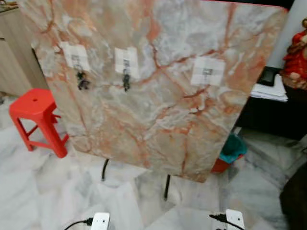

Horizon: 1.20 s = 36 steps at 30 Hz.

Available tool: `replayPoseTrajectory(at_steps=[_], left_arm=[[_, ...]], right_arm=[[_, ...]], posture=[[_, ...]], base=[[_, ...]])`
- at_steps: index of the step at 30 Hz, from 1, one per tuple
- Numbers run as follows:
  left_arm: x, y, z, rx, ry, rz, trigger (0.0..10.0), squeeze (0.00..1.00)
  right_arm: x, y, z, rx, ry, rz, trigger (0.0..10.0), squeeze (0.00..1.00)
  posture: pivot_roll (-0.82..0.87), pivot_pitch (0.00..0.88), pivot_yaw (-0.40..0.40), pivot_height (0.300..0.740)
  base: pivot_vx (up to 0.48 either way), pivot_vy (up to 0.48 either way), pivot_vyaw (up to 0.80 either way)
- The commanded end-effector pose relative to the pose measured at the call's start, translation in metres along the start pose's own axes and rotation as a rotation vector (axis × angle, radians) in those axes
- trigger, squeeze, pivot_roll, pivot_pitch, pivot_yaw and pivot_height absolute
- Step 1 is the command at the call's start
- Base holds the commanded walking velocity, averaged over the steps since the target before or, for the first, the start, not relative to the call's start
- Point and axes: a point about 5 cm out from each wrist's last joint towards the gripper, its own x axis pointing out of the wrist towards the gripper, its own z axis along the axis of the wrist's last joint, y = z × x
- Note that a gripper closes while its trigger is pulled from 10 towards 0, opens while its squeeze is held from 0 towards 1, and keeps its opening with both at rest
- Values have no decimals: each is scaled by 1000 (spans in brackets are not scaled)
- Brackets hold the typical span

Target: Hang keys on a hook

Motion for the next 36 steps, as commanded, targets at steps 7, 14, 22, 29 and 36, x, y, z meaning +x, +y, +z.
replayPoseTrajectory(at_steps=[7,14,22,29,36], left_arm=[[-2,-3,-9,0,28,-5,10000,0],[-2,-3,-9,6,26,-5,10000,0],[0,0,-2,55,1,16,10000,0],[0,14,13,65,-69,80,10000,0],[-3,20,94,129,-460,161,10000,0]], right_arm=[[-1,-9,7,9,-26,-28,10000,0],[-1,-10,9,24,-39,-29,10000,0],[-1,-10,9,23,-38,-31,10000,0],[-1,-10,9,24,-38,-34,10000,0],[-1,-12,10,28,-45,-38,10000,0]], posture=[[-31,0,-65,740],[-30,0,-65,740],[-36,0,-67,740],[-45,0,-71,740],[-44,0,-72,740]], base=[[0,-367,0],[0,-368,0],[0,-230,0],[0,0,0],[0,0,0]])
